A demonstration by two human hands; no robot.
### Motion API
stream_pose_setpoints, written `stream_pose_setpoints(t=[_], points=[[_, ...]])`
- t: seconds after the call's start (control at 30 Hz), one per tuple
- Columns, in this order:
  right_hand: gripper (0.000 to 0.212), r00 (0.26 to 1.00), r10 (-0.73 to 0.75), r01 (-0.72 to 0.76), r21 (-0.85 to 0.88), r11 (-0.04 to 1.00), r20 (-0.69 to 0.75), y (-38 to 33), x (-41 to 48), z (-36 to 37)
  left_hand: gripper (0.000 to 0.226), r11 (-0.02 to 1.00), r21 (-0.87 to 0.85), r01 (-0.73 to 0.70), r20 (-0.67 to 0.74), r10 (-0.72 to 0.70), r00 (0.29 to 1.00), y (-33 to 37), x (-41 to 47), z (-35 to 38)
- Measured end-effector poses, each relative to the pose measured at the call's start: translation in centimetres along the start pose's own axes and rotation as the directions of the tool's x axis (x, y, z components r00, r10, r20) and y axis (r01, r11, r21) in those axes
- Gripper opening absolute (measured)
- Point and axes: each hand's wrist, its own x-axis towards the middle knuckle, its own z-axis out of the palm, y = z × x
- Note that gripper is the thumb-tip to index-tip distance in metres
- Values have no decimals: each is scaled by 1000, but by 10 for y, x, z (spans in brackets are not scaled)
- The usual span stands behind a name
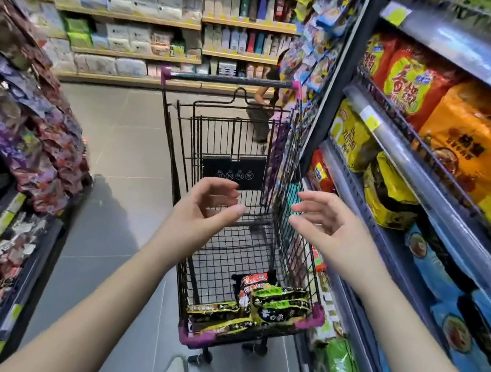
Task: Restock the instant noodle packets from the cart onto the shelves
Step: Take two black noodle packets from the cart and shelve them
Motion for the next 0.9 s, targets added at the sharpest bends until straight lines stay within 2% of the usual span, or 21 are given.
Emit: stream_pose_setpoints(t=[0.27,0.5,0.63,0.73,0.9], points=[[44,987,140,-142,-20,990,-75,48,68,26,46,989,-21,149,75,-147,986,-62,85,-26],[44,948,315,-317,-49,947,-52,118,109,35,44,941,40,335,95,-337,937,-133,110,-16],[49,899,437,-430,-120,895,41,177,128,42,47,878,81,472,62,-477,877,-186,115,1],[51,848,528,-514,-161,842,55,229,139,52,48,814,114,569,40,-576,816,-229,112,19],[59,697,714,-653,-356,668,61,309,143,67,54,671,141,728,6,-736,677,-308,99,49]])
